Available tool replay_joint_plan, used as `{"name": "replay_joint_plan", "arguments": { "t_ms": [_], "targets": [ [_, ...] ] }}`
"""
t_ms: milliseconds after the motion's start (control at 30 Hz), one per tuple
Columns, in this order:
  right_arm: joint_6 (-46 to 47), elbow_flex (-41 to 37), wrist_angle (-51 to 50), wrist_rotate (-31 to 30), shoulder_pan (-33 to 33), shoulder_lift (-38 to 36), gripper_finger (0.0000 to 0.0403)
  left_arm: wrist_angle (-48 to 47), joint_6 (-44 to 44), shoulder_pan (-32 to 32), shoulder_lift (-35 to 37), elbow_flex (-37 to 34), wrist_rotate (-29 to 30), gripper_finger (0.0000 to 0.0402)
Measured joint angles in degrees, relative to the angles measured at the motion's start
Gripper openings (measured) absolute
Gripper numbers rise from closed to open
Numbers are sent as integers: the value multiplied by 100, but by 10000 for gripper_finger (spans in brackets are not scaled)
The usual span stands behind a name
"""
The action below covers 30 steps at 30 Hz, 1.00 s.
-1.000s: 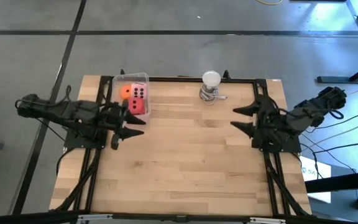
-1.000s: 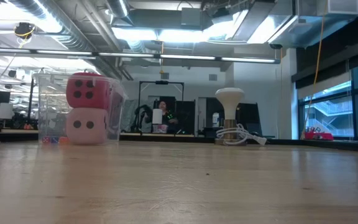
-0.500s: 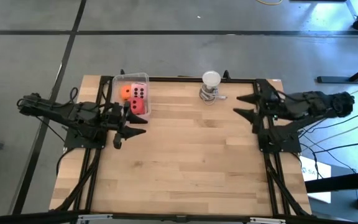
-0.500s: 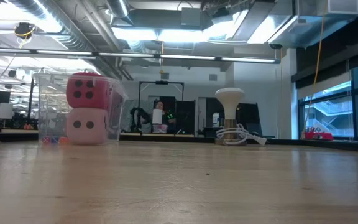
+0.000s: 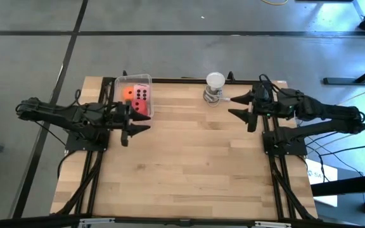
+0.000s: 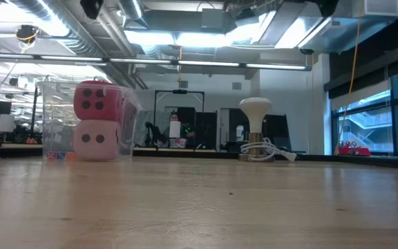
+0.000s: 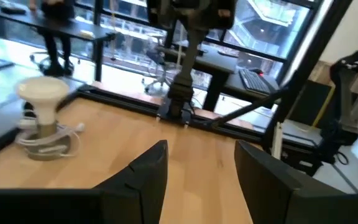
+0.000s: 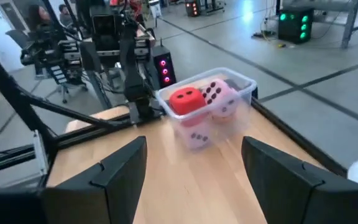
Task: Pick & Place Dice
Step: Return to Home Position
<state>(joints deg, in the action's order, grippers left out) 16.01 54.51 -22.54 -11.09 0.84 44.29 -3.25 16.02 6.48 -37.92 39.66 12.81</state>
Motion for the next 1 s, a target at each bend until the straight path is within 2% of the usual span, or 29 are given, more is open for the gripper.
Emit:
{"name": "replay_joint_plan", "arguments": {
  "t_ms": [167,367,500,1000],
  "targets": [
    [-400,-7,63,-391,-46,-8,261,-15,-231,0,159,-2,320,175],
    [-664,-8,67,-1077,-43,66,261,-63,-110,0,180,-2,340,175],
    [-562,-7,95,-980,-43,62,261,-43,92,0,186,-2,547,175],
    [-448,-7,87,-899,-43,62,261,-41,73,-2,139,-2,560,175]
  ]
}}
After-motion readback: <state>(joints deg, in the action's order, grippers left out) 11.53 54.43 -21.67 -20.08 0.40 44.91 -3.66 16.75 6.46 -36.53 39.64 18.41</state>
